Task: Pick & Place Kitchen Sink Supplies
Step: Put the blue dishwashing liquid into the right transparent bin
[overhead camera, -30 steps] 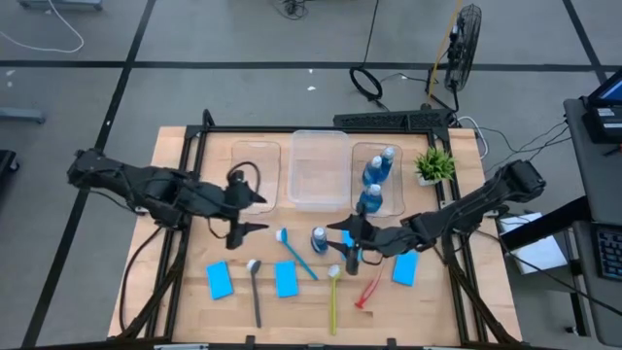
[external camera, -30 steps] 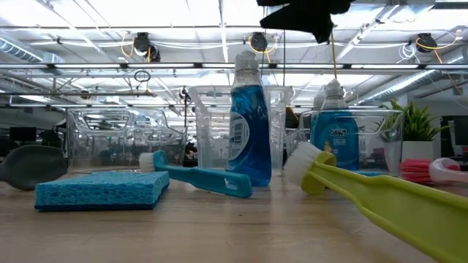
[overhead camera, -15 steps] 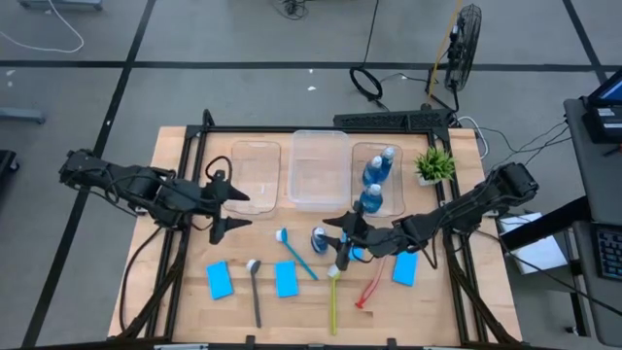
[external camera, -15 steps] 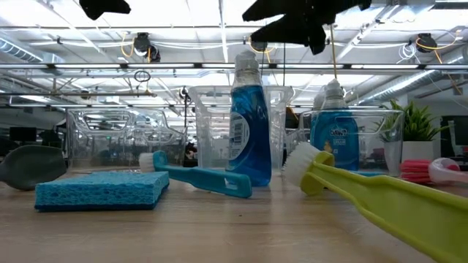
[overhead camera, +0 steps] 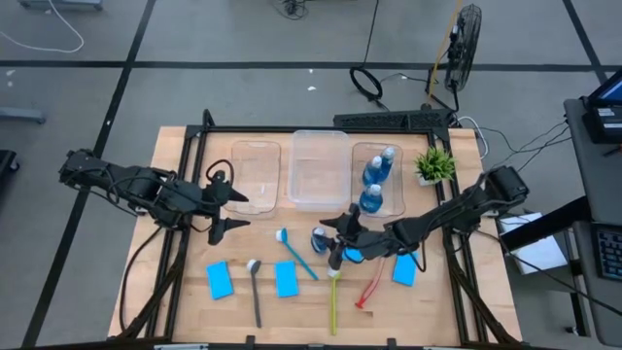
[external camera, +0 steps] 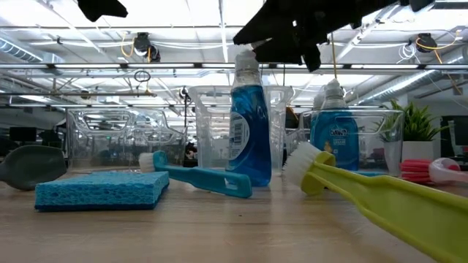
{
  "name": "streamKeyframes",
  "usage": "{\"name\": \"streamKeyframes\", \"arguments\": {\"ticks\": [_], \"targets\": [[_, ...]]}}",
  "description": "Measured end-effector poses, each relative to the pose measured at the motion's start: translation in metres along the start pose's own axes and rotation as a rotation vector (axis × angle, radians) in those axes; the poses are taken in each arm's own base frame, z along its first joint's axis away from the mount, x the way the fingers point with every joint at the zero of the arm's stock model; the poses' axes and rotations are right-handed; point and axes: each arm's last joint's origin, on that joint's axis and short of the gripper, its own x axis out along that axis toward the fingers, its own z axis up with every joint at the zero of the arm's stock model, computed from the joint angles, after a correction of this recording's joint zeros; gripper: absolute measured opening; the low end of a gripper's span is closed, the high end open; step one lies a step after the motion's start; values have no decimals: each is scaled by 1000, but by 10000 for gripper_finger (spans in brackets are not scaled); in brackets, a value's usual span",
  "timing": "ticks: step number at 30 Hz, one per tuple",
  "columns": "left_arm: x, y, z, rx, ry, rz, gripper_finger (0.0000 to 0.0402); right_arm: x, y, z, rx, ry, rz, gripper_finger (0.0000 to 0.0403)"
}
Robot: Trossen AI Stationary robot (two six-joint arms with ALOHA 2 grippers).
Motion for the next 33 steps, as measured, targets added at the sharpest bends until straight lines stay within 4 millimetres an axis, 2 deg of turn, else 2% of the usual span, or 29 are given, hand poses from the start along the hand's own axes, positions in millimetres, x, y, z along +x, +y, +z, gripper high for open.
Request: {"name": "streamKeyframes", "arguments": {"ticks": [12,20,26,33], "targets": [[0,0,-1,3,7,2,326,13,-4,-13,17,33,-31,192],[0,0,-1,20,8,1,310,13,-5,-14,25,38,-34,190],[0,0,-1,20,8,1,301,13,-5,-14,29,38,-33,159],[0,0,-1,27,8,1,314,13,-5,-14,29,38,-34,121]]}}
